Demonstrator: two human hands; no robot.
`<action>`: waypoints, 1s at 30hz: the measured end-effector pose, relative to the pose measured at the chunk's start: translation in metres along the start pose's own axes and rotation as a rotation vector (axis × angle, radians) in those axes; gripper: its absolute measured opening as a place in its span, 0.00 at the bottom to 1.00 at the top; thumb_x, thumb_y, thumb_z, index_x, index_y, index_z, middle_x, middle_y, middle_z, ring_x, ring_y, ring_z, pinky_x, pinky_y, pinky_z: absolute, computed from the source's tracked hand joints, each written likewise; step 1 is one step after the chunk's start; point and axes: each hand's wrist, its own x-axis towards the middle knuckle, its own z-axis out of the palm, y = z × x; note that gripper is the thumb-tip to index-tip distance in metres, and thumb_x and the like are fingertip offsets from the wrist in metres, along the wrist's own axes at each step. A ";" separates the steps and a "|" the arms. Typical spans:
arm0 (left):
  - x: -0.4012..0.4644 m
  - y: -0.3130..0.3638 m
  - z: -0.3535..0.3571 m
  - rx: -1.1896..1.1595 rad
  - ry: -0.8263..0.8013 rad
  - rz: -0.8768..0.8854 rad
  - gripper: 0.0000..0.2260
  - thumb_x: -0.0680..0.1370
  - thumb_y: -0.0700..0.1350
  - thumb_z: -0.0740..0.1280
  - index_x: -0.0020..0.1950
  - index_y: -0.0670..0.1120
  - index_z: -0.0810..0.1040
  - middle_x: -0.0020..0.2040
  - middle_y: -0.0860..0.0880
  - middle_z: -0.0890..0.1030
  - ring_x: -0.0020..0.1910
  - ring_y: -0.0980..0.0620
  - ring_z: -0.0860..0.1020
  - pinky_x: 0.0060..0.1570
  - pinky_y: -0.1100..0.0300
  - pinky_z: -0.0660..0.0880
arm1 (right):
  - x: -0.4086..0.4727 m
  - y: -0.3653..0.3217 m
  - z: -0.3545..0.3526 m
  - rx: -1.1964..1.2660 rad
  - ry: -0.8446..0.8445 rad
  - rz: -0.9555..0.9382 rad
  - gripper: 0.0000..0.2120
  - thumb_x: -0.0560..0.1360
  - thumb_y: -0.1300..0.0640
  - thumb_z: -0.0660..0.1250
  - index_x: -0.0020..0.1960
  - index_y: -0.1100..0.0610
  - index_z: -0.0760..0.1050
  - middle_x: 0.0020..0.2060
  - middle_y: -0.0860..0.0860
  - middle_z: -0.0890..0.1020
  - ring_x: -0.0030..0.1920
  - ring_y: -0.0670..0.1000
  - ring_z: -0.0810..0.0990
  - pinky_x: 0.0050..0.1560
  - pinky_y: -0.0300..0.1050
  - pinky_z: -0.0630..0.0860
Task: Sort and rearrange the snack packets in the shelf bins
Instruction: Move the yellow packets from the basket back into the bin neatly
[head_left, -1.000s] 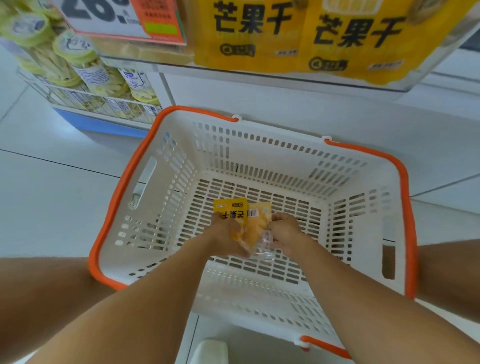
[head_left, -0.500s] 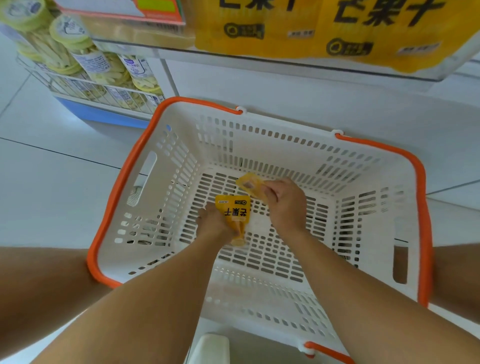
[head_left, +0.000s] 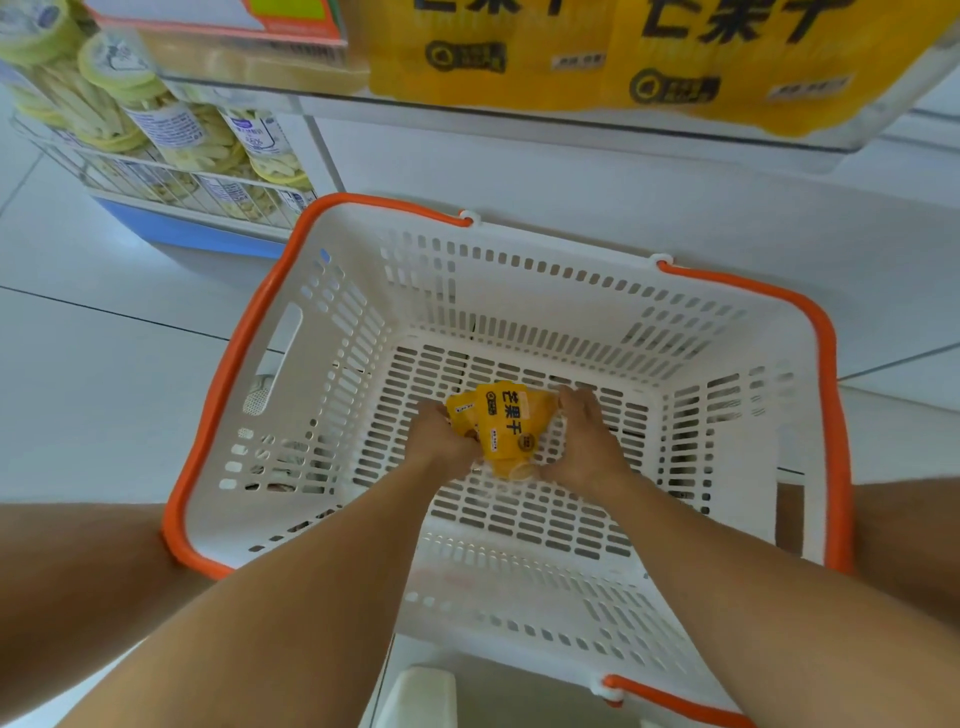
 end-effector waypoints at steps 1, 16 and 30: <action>-0.001 0.001 0.000 -0.068 -0.041 -0.004 0.29 0.69 0.41 0.75 0.64 0.45 0.65 0.48 0.44 0.80 0.43 0.46 0.82 0.41 0.49 0.83 | 0.004 -0.002 -0.005 -0.027 -0.017 0.005 0.60 0.63 0.47 0.83 0.82 0.48 0.47 0.81 0.52 0.44 0.77 0.58 0.62 0.70 0.54 0.69; 0.039 0.012 -0.006 0.784 -0.134 0.460 0.56 0.60 0.64 0.79 0.80 0.49 0.55 0.80 0.48 0.56 0.80 0.46 0.52 0.78 0.47 0.52 | 0.002 -0.029 0.017 -0.357 0.112 -0.096 0.53 0.56 0.34 0.80 0.71 0.56 0.63 0.67 0.55 0.70 0.69 0.58 0.67 0.69 0.57 0.67; 0.018 0.031 -0.017 0.659 -0.228 0.283 0.26 0.60 0.57 0.83 0.53 0.53 0.79 0.49 0.54 0.81 0.51 0.50 0.80 0.43 0.61 0.73 | -0.012 -0.041 0.044 -0.169 0.099 0.055 0.41 0.57 0.42 0.83 0.63 0.57 0.70 0.62 0.53 0.73 0.64 0.56 0.68 0.61 0.50 0.73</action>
